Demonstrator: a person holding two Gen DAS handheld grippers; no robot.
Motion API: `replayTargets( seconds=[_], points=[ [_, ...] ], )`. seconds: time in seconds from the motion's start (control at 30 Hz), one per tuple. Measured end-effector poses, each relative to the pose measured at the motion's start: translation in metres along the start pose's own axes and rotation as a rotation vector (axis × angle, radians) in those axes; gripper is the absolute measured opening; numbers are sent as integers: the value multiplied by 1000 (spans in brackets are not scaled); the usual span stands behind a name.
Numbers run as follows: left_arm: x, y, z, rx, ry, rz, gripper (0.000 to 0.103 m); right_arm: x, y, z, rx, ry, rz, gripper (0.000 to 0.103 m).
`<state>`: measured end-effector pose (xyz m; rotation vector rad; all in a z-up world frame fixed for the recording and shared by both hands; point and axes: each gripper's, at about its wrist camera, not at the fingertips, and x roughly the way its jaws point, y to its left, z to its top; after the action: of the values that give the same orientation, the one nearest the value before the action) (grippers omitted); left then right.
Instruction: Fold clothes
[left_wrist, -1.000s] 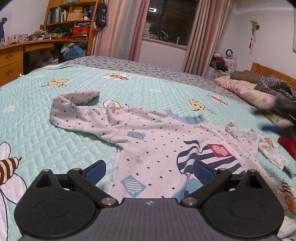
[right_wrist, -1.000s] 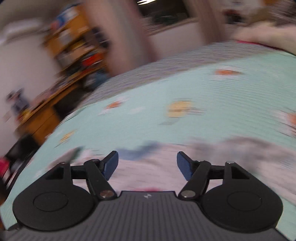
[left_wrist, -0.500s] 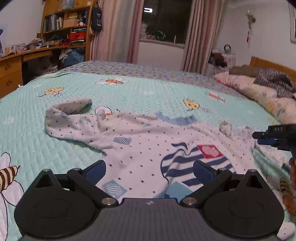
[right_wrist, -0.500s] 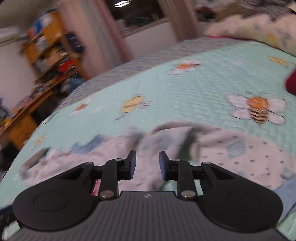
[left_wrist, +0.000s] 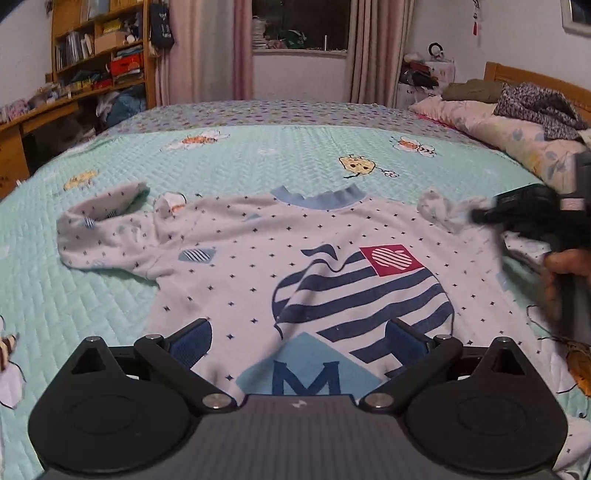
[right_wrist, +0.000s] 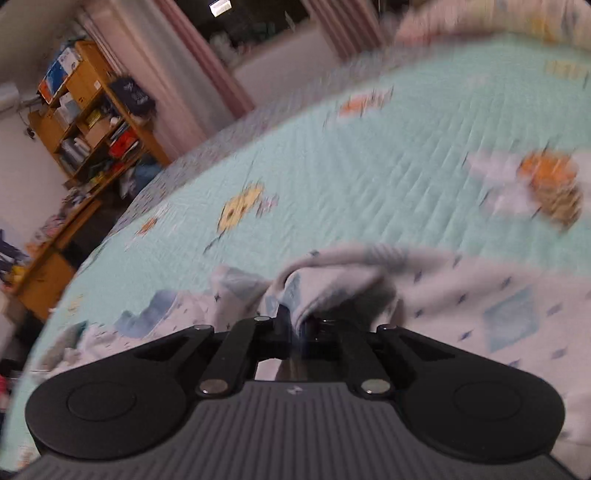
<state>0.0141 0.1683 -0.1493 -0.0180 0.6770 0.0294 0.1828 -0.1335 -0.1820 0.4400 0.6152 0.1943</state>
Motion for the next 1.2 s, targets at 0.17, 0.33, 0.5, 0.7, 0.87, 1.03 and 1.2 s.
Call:
replayTargets(
  seconds=[0.17,0.33,0.5,0.7,0.87,1.03,1.2],
  points=[
    [6,4,3,-23,30,22,99,-26,10,-8,-158,-79,-234,9],
    [3,7,5,-27,46,24,99,-19,0,-18,-89,-15,-184,42],
    [5,8,26,-52,38,-21,99,-57,-8,-25,-58,-18,-63,58],
    [48,15,59,-143,116,-92,91,-91,21,-14,-194,-97,78,57],
    [97,31,60,-238,236,-74,79,-26,31,14,-126,32,217,54],
    [99,17,54,-152,231,-46,89,68,16,19,-144,219,124,0],
    [98,9,48,-108,214,-27,102,22,6,18,-59,27,66,9]
  ],
)
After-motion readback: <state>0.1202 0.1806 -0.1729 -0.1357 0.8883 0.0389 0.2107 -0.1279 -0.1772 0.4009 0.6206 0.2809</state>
